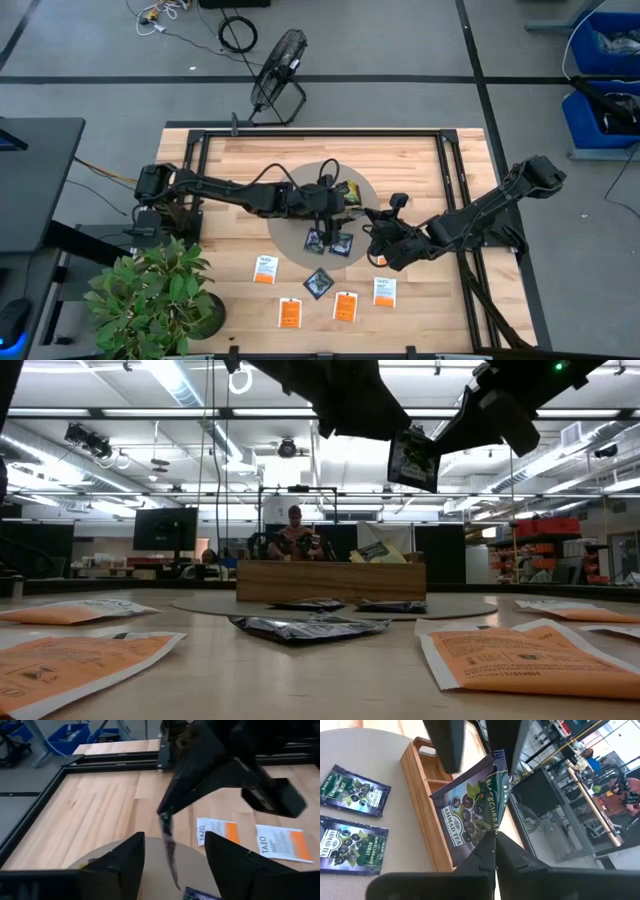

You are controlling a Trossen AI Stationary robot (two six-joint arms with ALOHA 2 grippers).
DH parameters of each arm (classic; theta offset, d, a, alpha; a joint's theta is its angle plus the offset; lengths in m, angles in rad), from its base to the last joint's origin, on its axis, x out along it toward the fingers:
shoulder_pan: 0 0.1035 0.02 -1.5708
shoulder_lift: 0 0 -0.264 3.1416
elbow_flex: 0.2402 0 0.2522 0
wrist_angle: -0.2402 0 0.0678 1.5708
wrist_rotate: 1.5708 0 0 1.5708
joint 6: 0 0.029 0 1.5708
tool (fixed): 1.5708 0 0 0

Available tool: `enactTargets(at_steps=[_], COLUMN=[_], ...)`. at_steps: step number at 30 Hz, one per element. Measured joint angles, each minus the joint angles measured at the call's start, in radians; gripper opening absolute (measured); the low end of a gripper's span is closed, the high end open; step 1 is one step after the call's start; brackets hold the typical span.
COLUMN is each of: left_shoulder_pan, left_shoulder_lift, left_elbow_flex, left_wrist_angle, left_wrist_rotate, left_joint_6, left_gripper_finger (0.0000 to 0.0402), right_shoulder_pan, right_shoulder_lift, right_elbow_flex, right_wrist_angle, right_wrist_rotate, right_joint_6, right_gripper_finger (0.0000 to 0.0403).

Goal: Pick & Place Tea
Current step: Put the violet tea bag into the middle section of the wooden organizer

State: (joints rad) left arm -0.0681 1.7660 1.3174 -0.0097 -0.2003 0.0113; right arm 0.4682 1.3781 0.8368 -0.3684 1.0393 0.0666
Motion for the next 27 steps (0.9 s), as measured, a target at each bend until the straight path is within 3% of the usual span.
enactTargets(at_steps=[6,13,20,27], left_shoulder_pan=[0.005,0.008,0.008,0.007], left_shoulder_lift=[0.0,0.0,0.0,0.0], left_elbow_flex=[0.0,0.0,0.0,0.0], left_wrist_angle=[-0.002,-0.001,-0.001,-0.001], left_wrist_rotate=[-0.001,-0.001,-0.001,0.036], left_joint_6=[0.001,0.008,0.009,0.038], left_gripper_finger=[0.0211,0.0172,0.0105,0.0012], right_shoulder_pan=[-0.001,0.0,0.0,0.0], right_shoulder_lift=[0.0,0.0,0.0,0.0], right_elbow_flex=[0.0,0.0,0.0,0.0], right_wrist_angle=[0.024,0.034,0.035,0.036], right_wrist_rotate=[-0.001,-0.008,-0.008,-0.01], right_joint_6=[-0.028,-0.03,-0.031,-0.033], right_gripper_finger=[0.0,0.0,0.0,0.0])
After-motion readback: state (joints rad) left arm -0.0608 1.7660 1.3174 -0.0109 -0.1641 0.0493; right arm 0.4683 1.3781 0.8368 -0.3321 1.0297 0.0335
